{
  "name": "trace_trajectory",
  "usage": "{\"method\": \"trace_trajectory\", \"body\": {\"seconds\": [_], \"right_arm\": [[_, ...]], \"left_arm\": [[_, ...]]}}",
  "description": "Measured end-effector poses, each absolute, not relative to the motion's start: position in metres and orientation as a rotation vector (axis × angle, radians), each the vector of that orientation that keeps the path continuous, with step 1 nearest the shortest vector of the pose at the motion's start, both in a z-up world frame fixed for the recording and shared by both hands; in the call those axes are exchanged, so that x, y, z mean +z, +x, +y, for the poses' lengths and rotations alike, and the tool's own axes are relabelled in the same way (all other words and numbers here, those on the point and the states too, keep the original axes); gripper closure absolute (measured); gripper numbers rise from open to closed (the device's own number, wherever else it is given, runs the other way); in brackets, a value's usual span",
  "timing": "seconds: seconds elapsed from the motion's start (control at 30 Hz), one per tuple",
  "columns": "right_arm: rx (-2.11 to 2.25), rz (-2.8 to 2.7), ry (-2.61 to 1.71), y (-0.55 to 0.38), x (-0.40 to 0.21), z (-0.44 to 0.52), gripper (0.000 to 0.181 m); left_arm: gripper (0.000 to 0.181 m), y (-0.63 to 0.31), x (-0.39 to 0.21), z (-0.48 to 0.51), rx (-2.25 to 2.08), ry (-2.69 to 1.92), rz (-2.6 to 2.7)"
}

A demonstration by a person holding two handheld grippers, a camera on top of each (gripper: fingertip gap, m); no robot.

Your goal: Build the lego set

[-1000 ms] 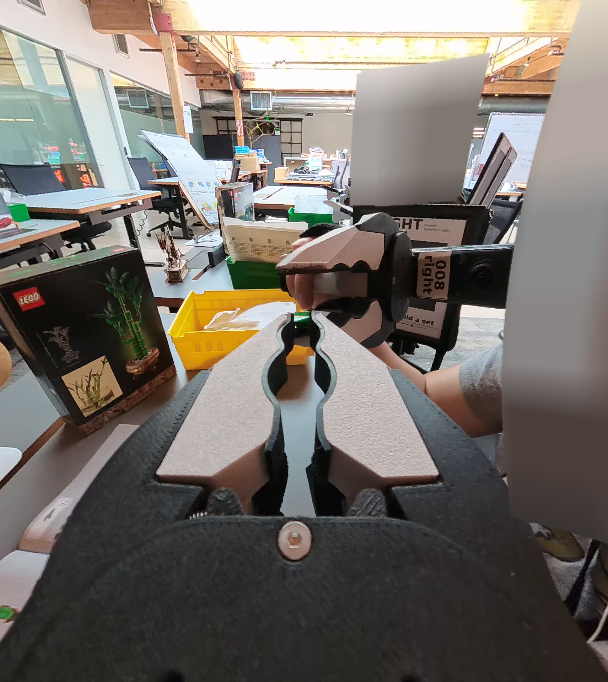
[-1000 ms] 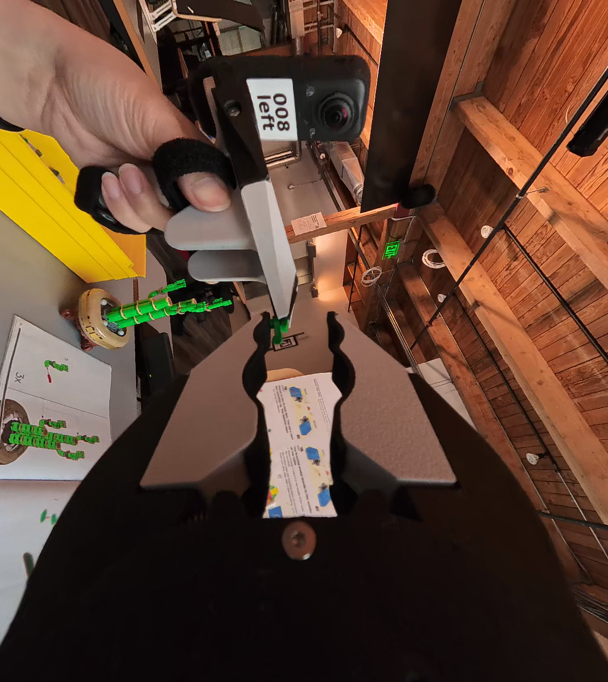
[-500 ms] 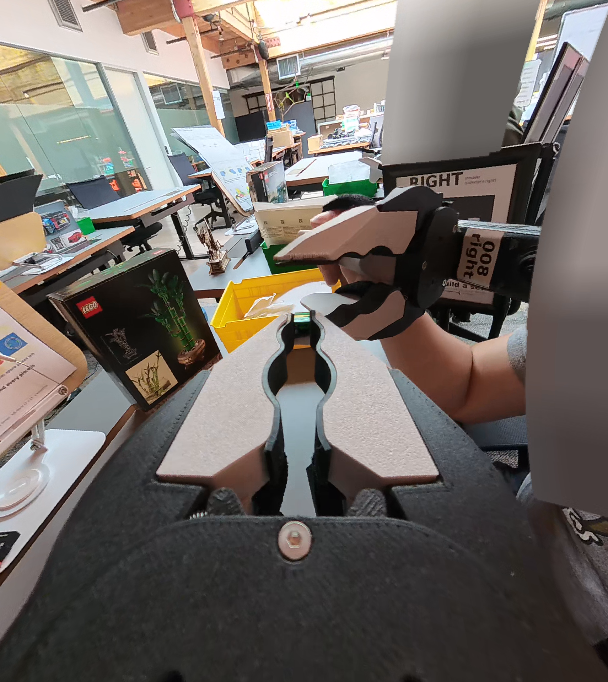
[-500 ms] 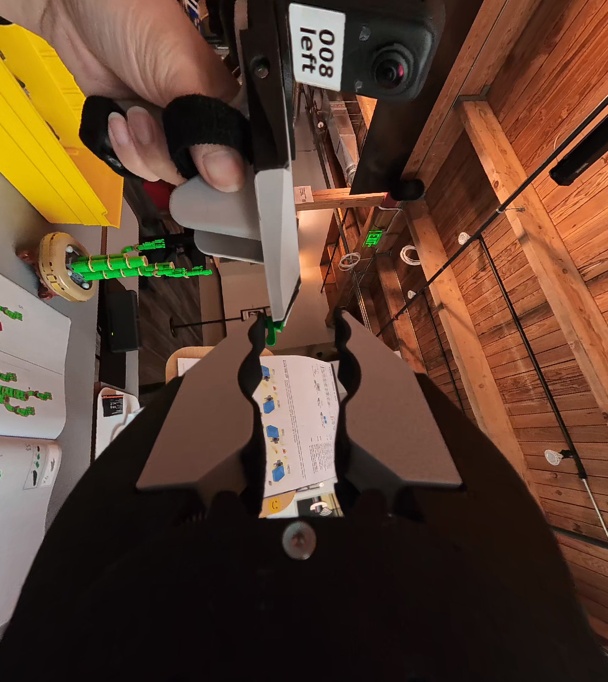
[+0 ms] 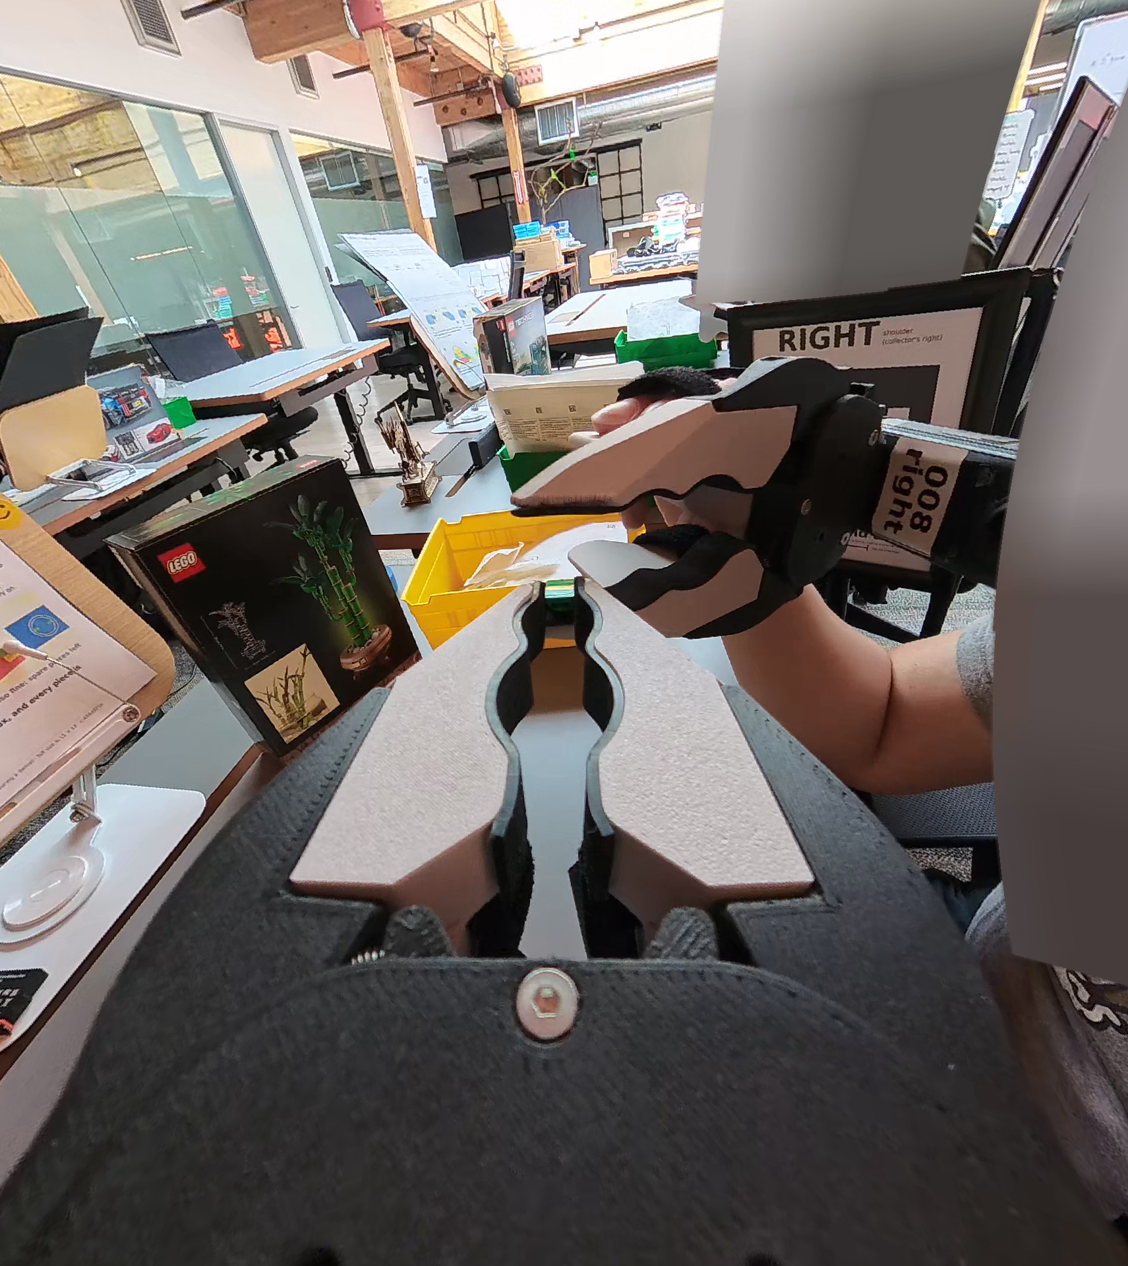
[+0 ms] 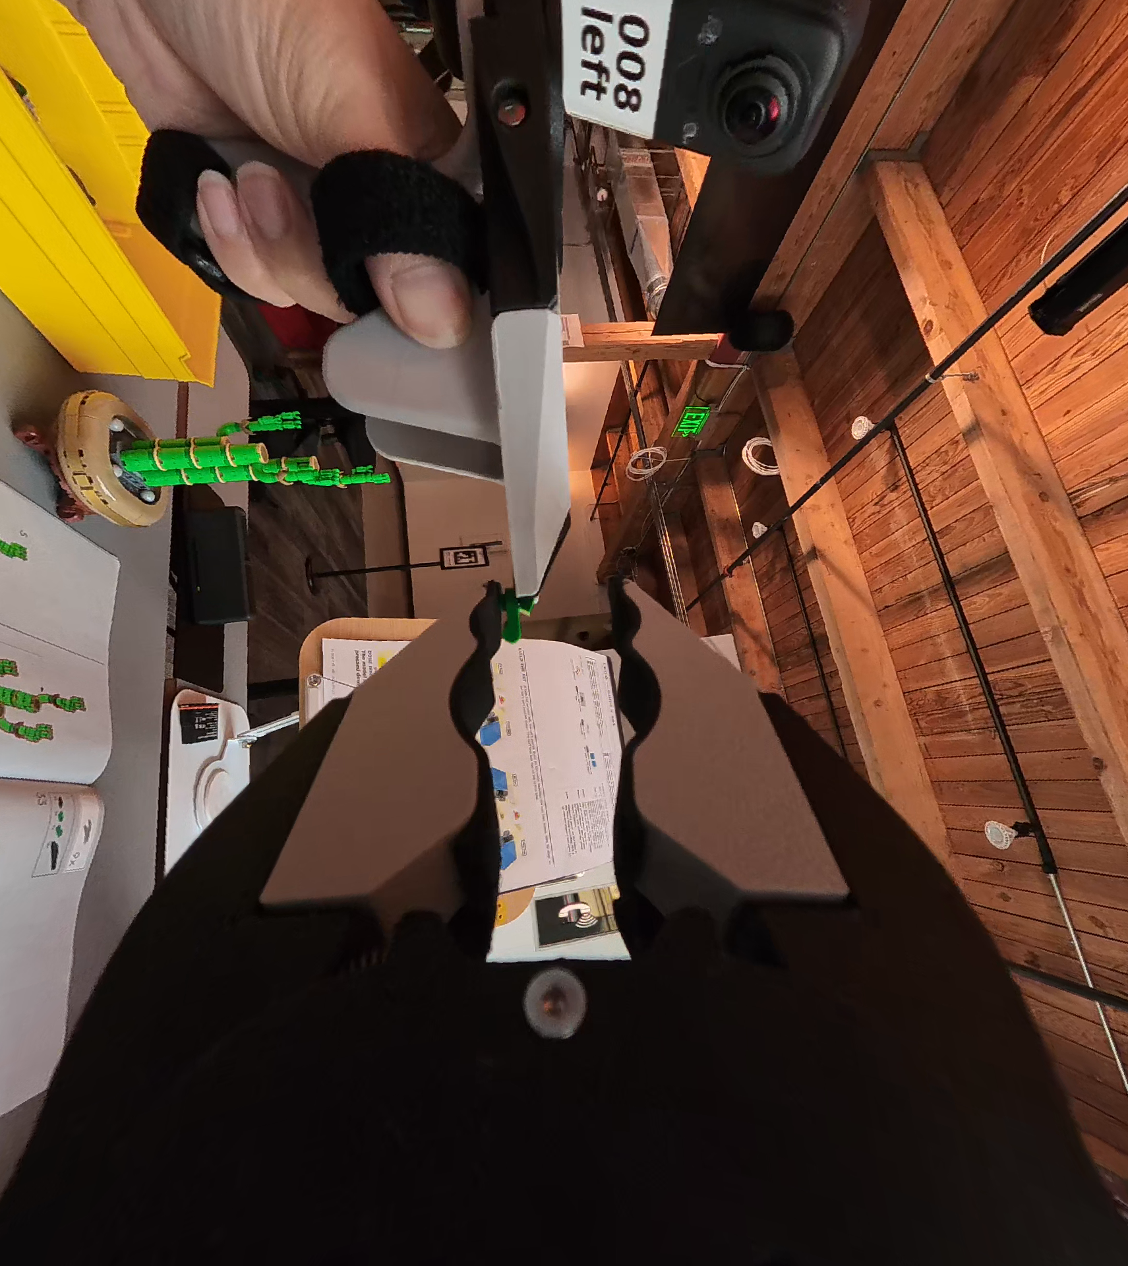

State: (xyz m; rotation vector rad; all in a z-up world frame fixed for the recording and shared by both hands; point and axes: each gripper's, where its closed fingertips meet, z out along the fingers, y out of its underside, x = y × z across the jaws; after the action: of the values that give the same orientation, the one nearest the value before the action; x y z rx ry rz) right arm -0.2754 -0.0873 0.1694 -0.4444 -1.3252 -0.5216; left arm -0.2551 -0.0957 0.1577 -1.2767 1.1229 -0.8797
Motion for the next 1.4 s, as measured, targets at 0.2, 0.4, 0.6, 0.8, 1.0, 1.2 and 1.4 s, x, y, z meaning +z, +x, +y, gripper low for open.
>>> {"method": "trace_trajectory", "body": {"seconds": [0.2, 0.4, 0.6, 0.8, 1.0, 1.2, 1.4], "right_arm": [[-0.444, -1.3, -0.5, -0.2761, 0.1733, -0.089, 0.155], [-0.444, -1.281, -0.497, -0.2765, 0.1764, -0.0894, 0.153], [-0.54, -1.31, -0.443, -0.2772, 0.1704, -0.0863, 0.157], [-0.565, -1.326, -0.441, -0.2757, 0.1679, -0.0841, 0.158], [-0.557, -1.333, -0.479, -0.2745, 0.1674, -0.0832, 0.16], [-0.568, -1.337, -0.479, -0.2745, 0.1674, -0.0847, 0.156], [-0.553, -1.326, -0.464, -0.2752, 0.1702, -0.0893, 0.152]], "left_arm": [[0.175, -0.2554, 0.1632, -0.0983, -0.878, -1.25, 1.103], [0.175, -0.2564, 0.1656, -0.0989, -0.831, -1.249, 1.087], [0.175, -0.2566, 0.162, -0.0956, -0.813, -1.275, 1.086], [0.175, -0.2541, 0.1601, -0.0939, -0.854, -1.279, 1.083], [0.175, -0.2525, 0.1615, -0.0919, -0.891, -1.261, 1.069], [0.175, -0.2521, 0.16, -0.0938, -0.899, -1.268, 1.084], [0.175, -0.2538, 0.1604, -0.0975, -0.916, -1.266, 1.102]]}}
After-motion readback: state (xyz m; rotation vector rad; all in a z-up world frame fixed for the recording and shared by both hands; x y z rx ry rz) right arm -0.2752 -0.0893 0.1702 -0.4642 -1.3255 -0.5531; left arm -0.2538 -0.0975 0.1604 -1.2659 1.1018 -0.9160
